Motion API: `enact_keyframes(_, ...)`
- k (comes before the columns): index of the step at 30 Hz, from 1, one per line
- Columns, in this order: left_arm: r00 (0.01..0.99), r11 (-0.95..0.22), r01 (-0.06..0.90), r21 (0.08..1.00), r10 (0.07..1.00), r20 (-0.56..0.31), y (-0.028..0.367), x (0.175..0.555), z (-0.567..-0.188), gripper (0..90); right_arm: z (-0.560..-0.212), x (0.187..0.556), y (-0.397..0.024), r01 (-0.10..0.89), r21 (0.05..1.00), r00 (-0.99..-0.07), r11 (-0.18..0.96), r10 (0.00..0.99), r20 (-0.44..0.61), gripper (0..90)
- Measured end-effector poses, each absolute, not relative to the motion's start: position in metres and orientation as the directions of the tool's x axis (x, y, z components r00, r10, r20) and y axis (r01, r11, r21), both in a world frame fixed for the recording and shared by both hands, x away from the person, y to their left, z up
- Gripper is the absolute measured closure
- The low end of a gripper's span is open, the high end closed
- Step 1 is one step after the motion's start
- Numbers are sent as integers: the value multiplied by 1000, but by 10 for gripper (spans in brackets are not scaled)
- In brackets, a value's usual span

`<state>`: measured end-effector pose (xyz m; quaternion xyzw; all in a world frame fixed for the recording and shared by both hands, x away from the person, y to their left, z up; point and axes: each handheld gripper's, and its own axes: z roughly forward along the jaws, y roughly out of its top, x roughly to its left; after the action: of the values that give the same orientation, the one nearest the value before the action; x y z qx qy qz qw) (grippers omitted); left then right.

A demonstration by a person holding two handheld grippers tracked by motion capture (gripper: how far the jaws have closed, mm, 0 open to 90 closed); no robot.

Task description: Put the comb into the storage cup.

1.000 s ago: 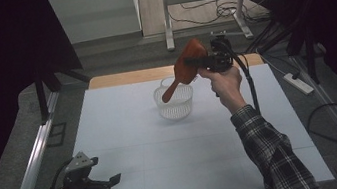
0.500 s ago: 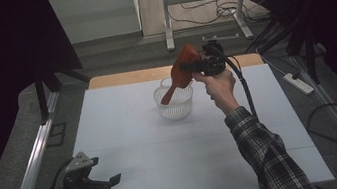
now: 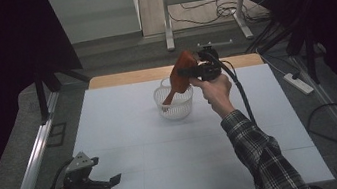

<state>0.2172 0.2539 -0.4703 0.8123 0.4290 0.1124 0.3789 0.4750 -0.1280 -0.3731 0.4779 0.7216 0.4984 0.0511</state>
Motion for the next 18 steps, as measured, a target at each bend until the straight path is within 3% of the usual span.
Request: enact_keyframes(18, 606, -349, 612, 709, 783, -138, 254, 217, -470, 0, -398, 479, -126, 663, 747, -515, 56, 758, 400, 559)
